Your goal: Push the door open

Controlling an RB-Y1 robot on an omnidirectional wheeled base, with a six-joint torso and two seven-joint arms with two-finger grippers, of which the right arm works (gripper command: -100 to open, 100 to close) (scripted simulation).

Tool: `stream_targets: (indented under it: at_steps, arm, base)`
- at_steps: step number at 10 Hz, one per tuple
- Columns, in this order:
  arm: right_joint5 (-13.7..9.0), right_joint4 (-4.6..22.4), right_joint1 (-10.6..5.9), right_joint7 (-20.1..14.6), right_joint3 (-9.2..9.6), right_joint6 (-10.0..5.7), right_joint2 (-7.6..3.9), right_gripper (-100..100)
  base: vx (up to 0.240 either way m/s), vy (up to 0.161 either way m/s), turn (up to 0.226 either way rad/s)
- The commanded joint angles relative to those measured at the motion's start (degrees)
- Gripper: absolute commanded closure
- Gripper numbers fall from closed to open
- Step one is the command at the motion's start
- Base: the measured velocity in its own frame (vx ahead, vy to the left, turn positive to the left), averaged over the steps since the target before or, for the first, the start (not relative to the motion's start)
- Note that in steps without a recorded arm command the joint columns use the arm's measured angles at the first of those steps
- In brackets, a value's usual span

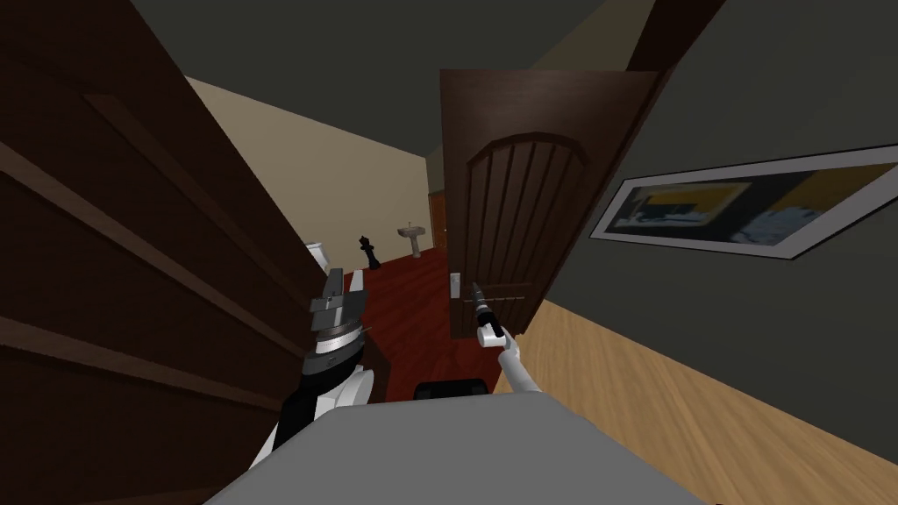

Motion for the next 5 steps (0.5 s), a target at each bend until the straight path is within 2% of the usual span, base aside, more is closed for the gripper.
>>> stream_targets:
  at_steps: [1, 2, 5]
  arm:
    - [-1.6, 1.0, -0.91, 1.3, 0.56, -0.33, 0.01, -100]
    - [-3.5, 2.5, -2.2, 2.8, 1.21, -0.81, 0.17, -100]
    - [-6.3, 4.8, -4.07, 4.9, 2.15, -1.51, 0.7, -100]
  base:
    - [-0.072, -0.002, -0.038]
    - [-0.11, -0.005, -0.062]
    - [-0.12, 0.0, -0.042]
